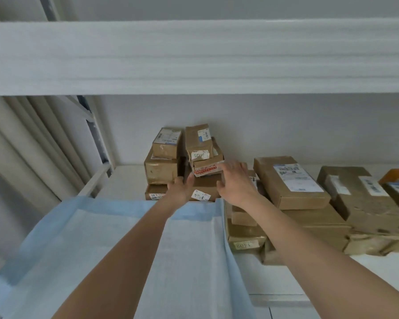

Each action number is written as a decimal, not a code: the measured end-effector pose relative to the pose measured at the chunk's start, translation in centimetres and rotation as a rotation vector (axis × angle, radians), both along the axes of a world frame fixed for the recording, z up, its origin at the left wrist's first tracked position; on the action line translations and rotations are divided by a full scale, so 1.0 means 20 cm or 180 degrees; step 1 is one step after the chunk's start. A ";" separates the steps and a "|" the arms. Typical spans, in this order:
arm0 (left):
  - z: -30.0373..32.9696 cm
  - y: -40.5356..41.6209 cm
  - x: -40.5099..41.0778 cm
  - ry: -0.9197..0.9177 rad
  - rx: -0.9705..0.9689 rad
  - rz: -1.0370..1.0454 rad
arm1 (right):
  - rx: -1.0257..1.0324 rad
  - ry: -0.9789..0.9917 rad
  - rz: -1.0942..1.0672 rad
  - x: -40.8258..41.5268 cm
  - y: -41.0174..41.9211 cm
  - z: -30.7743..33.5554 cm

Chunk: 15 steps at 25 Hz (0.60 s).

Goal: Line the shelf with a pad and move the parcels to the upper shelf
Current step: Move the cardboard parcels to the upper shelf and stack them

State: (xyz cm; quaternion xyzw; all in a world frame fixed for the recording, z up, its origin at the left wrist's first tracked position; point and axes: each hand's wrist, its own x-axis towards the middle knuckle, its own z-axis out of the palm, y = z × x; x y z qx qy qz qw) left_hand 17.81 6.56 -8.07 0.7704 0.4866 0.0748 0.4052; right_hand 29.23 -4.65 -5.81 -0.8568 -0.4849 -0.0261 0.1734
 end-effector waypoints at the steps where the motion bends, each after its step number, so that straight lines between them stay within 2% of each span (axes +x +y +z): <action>1: 0.02 -0.01 0.04 -0.0116 -0.0099 0.0059 | -0.0007 0.0032 0.0034 0.03 -0.01 0.02; 12: 0.14 0.14 0.18 -0.1234 -0.0629 0.0603 | 0.0202 0.0756 0.0427 0.15 0.20 0.09; 15: 0.21 0.18 0.18 -0.1534 -0.0921 0.0764 | 0.0571 0.1362 0.0360 0.17 0.29 0.10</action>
